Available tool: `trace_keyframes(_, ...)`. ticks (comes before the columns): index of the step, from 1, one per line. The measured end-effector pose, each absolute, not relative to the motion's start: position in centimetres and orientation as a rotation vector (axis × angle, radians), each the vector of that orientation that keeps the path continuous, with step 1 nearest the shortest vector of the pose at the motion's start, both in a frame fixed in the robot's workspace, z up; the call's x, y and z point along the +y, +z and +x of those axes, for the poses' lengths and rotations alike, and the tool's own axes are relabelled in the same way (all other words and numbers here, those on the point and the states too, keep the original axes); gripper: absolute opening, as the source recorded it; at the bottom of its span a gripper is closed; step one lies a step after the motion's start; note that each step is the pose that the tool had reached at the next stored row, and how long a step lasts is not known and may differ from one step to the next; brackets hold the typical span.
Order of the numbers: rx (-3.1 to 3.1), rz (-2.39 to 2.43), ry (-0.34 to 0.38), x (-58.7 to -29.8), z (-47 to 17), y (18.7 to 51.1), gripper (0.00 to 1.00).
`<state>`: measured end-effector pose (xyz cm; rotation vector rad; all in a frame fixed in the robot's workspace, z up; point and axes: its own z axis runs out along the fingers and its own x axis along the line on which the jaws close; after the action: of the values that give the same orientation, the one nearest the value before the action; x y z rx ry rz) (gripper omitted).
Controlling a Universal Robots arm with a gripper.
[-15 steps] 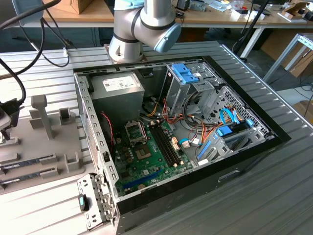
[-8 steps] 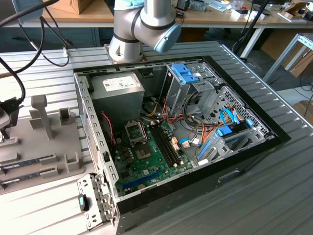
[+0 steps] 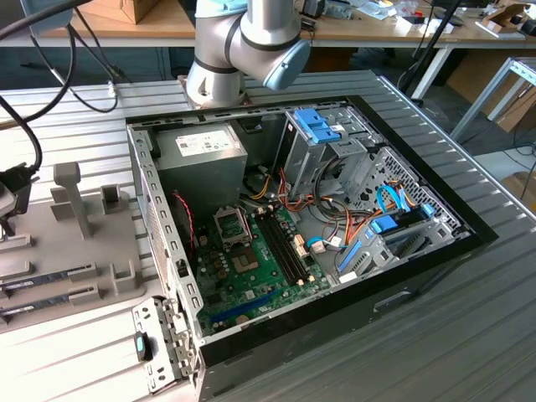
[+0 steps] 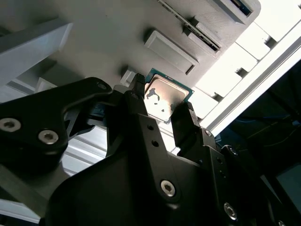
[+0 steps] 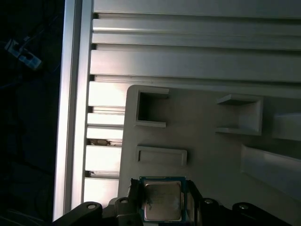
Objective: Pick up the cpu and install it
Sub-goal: 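Pick up the cpu and move it towards the insertion slot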
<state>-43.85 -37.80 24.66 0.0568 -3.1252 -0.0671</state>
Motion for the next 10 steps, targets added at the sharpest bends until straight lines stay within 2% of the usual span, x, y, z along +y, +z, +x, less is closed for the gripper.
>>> trace_keyframes(10, -3.125, 0.057, -0.067, -37.8, -43.86, 25.24, 0.47)
